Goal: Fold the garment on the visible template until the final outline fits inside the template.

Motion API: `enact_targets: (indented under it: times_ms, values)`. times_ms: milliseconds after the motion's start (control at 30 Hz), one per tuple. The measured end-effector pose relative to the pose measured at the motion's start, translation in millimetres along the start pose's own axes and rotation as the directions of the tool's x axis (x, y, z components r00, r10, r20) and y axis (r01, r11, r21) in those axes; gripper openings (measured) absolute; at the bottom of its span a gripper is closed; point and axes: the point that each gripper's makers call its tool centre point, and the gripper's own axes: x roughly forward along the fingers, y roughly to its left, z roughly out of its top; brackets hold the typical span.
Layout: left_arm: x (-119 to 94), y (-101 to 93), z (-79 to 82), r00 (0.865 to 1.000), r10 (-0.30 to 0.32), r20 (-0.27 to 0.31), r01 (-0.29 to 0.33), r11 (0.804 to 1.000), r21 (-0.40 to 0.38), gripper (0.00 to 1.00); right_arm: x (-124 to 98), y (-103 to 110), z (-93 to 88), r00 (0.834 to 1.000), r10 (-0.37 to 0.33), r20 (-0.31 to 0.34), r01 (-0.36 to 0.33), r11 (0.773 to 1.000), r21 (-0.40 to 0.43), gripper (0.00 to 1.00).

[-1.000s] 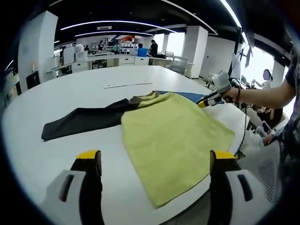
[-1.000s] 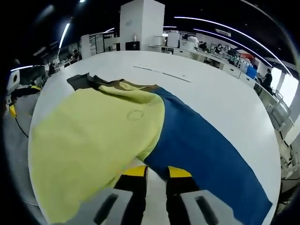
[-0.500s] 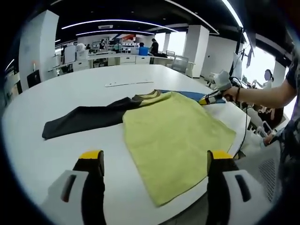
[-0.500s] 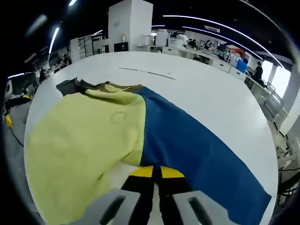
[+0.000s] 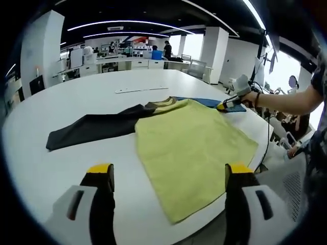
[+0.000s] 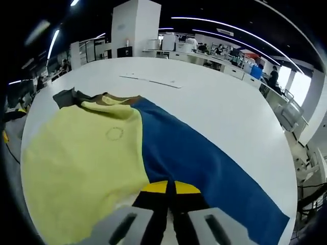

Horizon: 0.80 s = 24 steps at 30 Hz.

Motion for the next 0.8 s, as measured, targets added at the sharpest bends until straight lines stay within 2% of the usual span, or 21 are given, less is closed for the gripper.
enact_targets:
  times_ms: [267, 367, 500, 633, 733, 800]
  values:
    - [-1, -1.6, -1.7, 1.0, -0.004, -0.007, 0.004, 1.0, 0.003, 0.86, 0, -1, 1.6, 1.0, -0.014, 0.004, 0.014, 1.0, -0.011, 0.0]
    - [-1, -2.1, -1.5, 1.0, -0.006, -0.006, 0.006, 1.0, 0.003, 0.86, -4, 0, 3.0, 1.0, -0.021, 0.011, 0.021, 1.0, 0.015, 0.01]
    - [0, -2.1, -1.4, 1.0, -0.006, -0.006, 0.006, 1.0, 0.004, 0.86, -13, 3, 4.8, 0.999, -0.025, 0.029, 0.022, 0.995, 0.098, 0.08]
    - [1, -4.1, -3.1, 1.0, -0.01, -0.013, 0.01, 1.0, 0.007, 0.86, -17, 14, 0.9, 1.0, 0.008, 0.012, -0.01, 0.984, 0.177, 0.08]
    - [1, -5.5, -3.5, 1.0, -0.015, -0.016, 0.016, 1.0, 0.01, 0.85, -13, 28, -0.2, 0.998, 0.068, 0.004, -0.066, 0.965, 0.253, 0.08]
    - [2, -6.1, -3.3, 1.0, -0.017, -0.018, 0.018, 1.0, 0.013, 0.85, -9, 31, -1.6, 0.997, 0.078, -0.008, -0.073, 0.96, 0.27, 0.08]
